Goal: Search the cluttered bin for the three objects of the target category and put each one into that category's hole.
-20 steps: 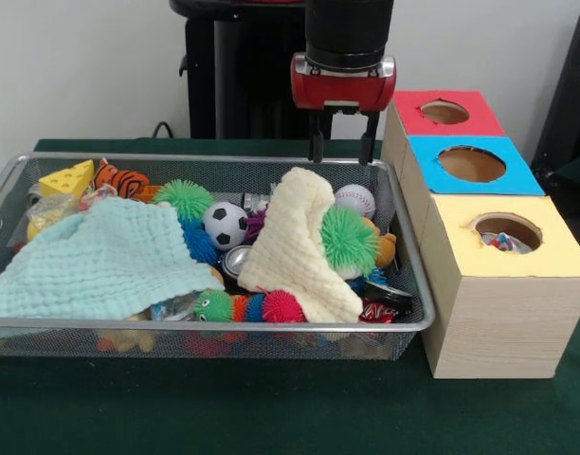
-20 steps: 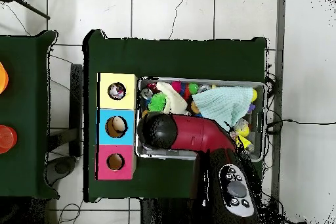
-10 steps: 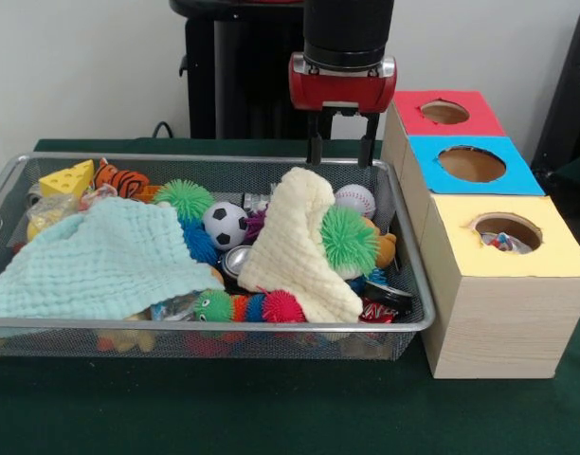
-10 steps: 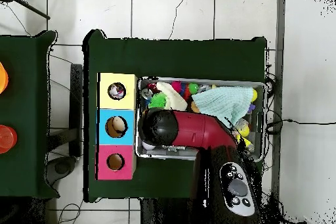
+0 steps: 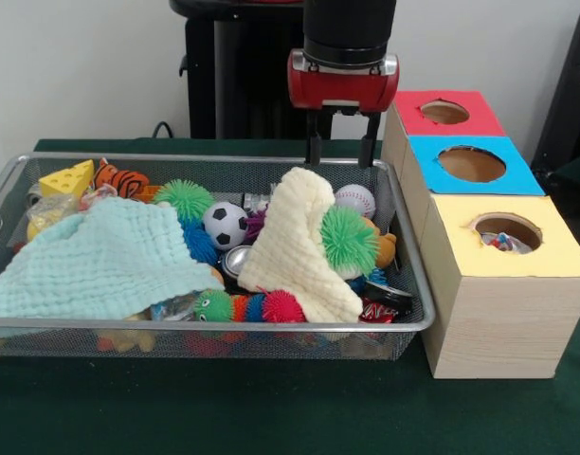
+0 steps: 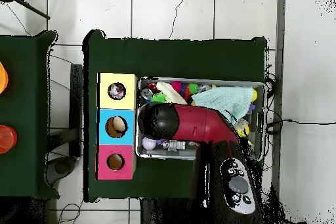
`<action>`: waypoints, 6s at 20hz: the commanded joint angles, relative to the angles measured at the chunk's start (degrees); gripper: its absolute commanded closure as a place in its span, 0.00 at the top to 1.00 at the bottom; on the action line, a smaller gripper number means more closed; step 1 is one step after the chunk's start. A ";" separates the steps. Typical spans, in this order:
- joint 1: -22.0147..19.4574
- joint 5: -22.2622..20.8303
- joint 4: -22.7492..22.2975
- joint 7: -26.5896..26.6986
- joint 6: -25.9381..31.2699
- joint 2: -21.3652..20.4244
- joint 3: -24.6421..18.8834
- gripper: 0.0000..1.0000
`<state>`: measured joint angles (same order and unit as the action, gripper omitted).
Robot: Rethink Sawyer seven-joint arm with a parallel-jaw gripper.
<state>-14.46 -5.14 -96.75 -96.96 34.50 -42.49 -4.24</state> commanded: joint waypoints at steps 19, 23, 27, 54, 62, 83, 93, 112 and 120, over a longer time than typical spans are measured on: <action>-8.40 -4.13 17.63 7.77 10.52 10.58 -6.30 1.00; -10.21 -5.07 18.86 9.21 10.41 12.13 -7.45 1.00; -12.30 -5.89 17.84 9.69 9.14 12.74 -8.62 1.00; -19.29 -15.98 15.82 6.34 -0.84 20.82 -11.70 1.00; -19.66 -16.42 18.27 4.01 -3.65 24.70 -13.43 1.00; -17.58 -15.27 17.78 1.15 -1.99 22.63 -12.99 0.00; -13.02 -9.27 8.54 -3.56 8.77 5.41 -11.92 0.00; -2.18 -5.85 4.57 -11.08 12.15 -3.84 -5.00 0.00; 3.01 -5.05 1.62 -14.58 10.54 -6.80 -0.80 0.00</action>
<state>-13.16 -11.83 -87.96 -96.96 42.33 -47.63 -8.74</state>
